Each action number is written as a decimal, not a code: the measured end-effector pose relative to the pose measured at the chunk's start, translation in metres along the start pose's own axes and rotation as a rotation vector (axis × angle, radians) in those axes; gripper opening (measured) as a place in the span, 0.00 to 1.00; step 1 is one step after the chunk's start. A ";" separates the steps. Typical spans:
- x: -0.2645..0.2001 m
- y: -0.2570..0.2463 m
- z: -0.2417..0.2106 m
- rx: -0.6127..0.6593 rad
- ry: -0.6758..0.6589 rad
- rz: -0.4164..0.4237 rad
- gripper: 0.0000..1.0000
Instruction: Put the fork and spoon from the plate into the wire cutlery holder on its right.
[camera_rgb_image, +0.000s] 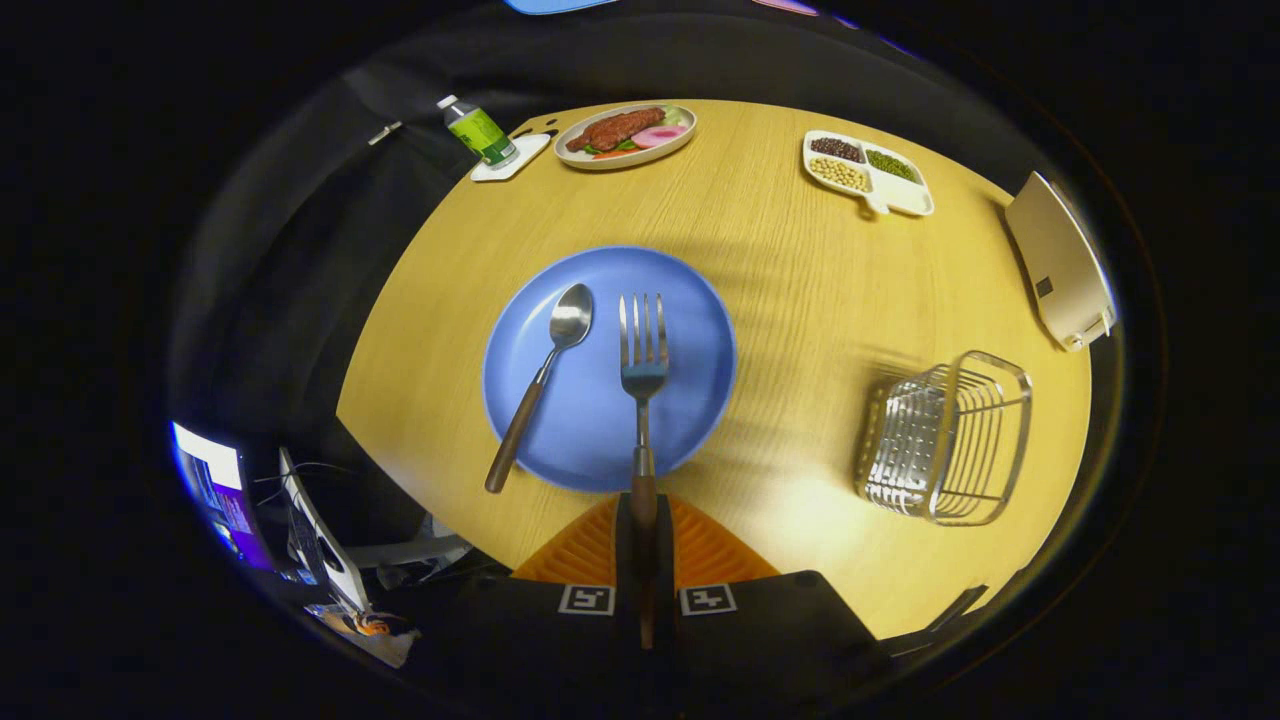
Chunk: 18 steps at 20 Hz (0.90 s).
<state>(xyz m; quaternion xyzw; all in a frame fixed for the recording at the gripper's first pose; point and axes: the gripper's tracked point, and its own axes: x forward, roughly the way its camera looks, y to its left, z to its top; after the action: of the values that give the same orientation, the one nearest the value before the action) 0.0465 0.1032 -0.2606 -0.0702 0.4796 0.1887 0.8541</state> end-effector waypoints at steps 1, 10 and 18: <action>-0.014 -0.006 -0.002 -0.013 -0.003 0.000 0.09; -0.101 -0.099 -0.018 -0.092 0.100 -0.081 0.09; -0.107 -0.165 -0.028 -0.138 0.313 -0.132 0.09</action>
<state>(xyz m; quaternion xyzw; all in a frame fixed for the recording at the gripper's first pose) 0.0386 -0.0844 -0.1947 -0.1884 0.5868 0.1514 0.7728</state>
